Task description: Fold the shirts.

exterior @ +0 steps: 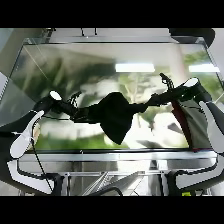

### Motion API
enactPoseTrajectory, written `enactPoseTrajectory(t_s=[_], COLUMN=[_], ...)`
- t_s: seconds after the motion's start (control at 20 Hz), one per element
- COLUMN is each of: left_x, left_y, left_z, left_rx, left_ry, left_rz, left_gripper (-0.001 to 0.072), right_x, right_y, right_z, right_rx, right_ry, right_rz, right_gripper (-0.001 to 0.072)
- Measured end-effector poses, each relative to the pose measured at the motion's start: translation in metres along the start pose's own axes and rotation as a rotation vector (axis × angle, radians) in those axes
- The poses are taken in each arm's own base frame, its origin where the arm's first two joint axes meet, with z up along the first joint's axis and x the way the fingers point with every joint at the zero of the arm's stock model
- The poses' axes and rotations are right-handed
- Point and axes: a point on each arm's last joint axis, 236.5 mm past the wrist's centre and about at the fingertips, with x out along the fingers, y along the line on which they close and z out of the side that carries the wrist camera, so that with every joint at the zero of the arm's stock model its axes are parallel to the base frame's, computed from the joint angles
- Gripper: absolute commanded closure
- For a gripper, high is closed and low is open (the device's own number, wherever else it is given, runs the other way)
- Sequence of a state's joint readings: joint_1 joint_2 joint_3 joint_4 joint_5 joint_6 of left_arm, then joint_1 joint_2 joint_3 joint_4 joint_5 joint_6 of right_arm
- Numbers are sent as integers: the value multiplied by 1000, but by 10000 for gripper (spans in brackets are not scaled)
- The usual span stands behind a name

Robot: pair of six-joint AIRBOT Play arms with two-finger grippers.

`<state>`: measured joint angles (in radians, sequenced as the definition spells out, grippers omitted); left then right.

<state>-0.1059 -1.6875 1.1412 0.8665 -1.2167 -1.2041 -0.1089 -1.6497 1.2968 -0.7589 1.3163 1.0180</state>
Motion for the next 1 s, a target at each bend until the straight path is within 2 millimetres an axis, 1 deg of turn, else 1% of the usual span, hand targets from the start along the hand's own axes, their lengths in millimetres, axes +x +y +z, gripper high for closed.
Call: enactPoseTrajectory(t_s=[0.05,0.1,0.15,0.25,0.35,0.45,0.5,0.55,0.65,0.75,0.8,0.9,0.95,1.0], left_x=[1,1,2,3,-2,-21,-37,-56,-108,-169,-205,-274,-309,-338], left_y=[2,4,0,-8,-12,-25,-33,-43,-68,-97,-114,-149,-167,-184], left_z=[11,17,21,24,31,35,35,35,29,16,7,-19,-35,-52], left_rx=[9,16,20,32,47,74,94,116,176,235,276,358,401,439], left_ry=[-40,-62,-78,-89,-122,-165,-196,-229,-322,-435,-514,-675,-765,-846], left_rz=[19,37,32,24,27,19,17,14,7,13,25,59,87,115], left_gripper=[451,664,689,690,691,691,691,691,691,691,691,691,691,691], right_x=[0,0,0,0,-3,-14,-22,-36,-69,-116,-141,-198,-226,-254], right_y=[0,0,0,1,6,18,26,35,55,84,102,147,170,198], right_z=[0,0,0,-1,-5,-10,-11,-10,-8,-5,-6,-10,-15,-22], right_rx=[0,0,0,1,-5,-26,-42,-64,-118,-197,-241,-352,-411,-479], right_ry=[0,0,0,5,19,28,21,0,-65,-176,-242,-405,-492,-586], right_rz=[-1,0,1,4,16,28,30,25,3,-40,-65,-128,-171,-218], right_gripper=[695,695,695,695,695,696,696,695,696,695,696,696,696,696])
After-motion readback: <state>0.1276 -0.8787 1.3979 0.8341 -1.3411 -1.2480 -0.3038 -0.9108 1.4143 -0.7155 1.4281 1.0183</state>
